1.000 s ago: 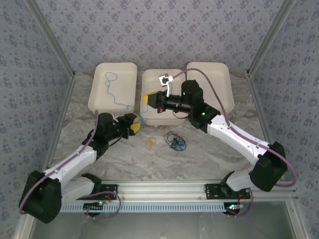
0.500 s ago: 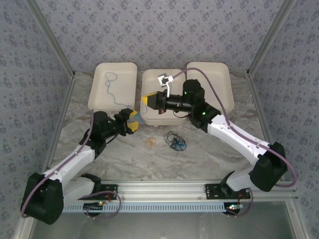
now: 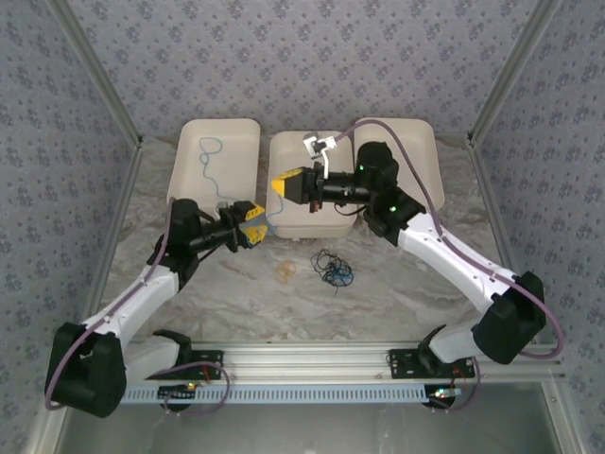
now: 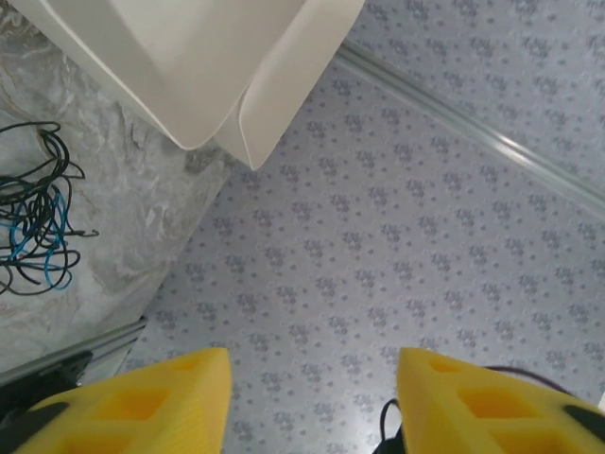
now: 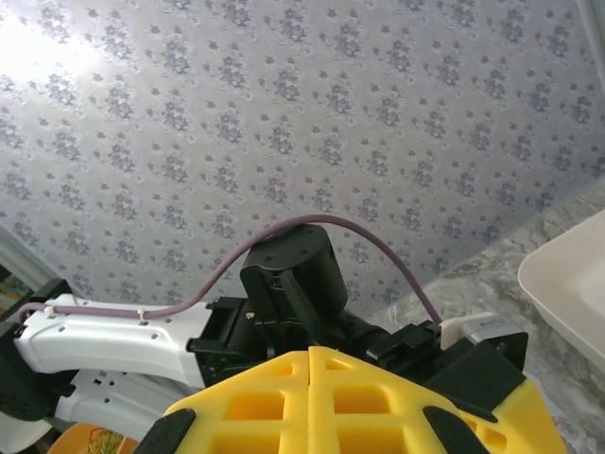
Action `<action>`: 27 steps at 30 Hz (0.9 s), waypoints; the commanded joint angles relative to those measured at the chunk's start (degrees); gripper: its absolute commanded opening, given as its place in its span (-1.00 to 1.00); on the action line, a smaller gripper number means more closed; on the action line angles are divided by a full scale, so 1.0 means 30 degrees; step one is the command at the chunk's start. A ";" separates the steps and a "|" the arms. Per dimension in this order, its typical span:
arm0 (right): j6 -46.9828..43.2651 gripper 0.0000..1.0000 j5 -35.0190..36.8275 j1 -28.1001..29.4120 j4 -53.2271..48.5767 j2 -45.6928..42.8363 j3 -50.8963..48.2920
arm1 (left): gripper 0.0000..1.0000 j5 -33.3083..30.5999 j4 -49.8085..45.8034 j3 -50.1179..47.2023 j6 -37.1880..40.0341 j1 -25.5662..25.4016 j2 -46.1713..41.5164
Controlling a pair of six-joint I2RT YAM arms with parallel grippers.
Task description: Untangle the cables
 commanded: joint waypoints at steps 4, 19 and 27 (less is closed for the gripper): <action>-0.0156 -1.00 -0.1205 -0.0598 0.0585 0.0086 0.0450 | -0.40 0.1545 -0.1512 0.0634 0.0473 0.0152 -0.0633; -0.0070 -1.00 -0.1587 -0.1103 0.0552 0.0622 0.1097 | -0.95 0.1372 -0.2389 0.0784 0.0864 0.0155 -0.0941; -0.0209 -1.00 -0.0644 -0.1257 0.0235 -0.0448 0.0098 | -1.00 0.0324 -0.4368 0.1163 0.1919 0.0899 -0.1840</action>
